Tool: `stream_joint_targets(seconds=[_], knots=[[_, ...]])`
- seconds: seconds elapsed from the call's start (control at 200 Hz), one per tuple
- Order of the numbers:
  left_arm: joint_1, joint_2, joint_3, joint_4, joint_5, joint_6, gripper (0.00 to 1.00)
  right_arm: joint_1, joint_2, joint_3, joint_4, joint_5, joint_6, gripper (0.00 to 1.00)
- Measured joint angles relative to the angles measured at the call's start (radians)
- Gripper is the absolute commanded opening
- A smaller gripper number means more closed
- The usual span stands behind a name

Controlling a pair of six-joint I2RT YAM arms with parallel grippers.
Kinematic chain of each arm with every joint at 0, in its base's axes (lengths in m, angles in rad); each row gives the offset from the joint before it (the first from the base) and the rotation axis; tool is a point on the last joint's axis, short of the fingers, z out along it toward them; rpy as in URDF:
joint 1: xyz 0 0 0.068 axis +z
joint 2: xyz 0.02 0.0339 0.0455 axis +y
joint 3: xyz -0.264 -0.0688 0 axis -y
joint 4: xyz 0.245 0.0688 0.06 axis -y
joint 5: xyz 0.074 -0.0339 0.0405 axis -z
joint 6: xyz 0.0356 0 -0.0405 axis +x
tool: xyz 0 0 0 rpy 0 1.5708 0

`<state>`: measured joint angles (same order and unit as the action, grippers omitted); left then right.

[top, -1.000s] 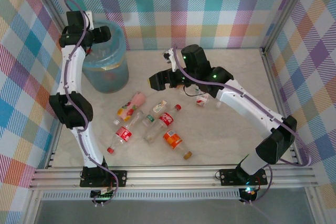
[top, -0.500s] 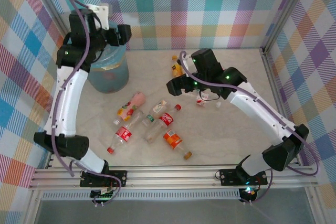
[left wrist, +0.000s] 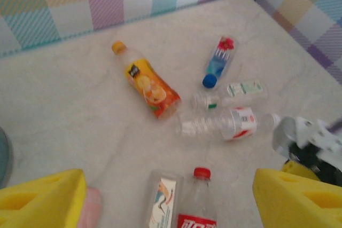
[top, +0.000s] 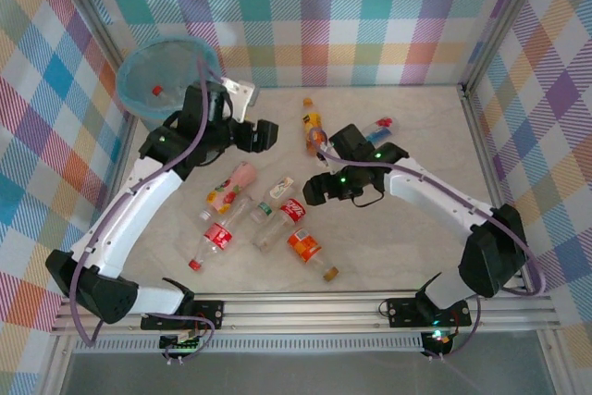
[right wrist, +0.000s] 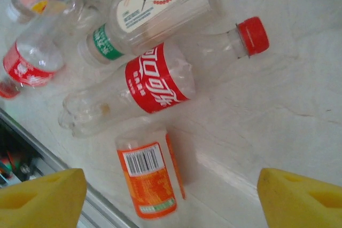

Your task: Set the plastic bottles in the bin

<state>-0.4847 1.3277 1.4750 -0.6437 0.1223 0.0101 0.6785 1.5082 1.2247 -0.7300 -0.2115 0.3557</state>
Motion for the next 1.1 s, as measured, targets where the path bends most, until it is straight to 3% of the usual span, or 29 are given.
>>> stream_joint_targets(seconds=[0.175, 0.31, 0.445, 0.605, 1.1], knots=[[-0.005, -0.045, -0.109, 0.01, -0.004, -0.026, 0.81, 0.0, 0.051, -0.092, 0.142, -0.018, 0.181, 0.83], [-0.005, -0.068, -0.162, 0.007, -0.012, -0.032, 0.81, 0.0, 0.089, -0.093, 0.185, -0.018, 0.218, 0.83], [-0.005, -0.093, -0.232, 0.002, -0.027, -0.043, 0.81, 0.012, 0.092, -0.093, 0.182, -0.052, 0.171, 0.83], [-0.005, -0.101, -0.267, -0.015, -0.049, -0.044, 0.81, 0.094, 0.076, -0.143, 0.154, -0.053, 0.077, 0.85], [-0.005, -0.097, -0.267, -0.009, -0.074, -0.043, 0.81, 0.266, 0.061, -0.245, 0.113, 0.031, -0.043, 0.83]])
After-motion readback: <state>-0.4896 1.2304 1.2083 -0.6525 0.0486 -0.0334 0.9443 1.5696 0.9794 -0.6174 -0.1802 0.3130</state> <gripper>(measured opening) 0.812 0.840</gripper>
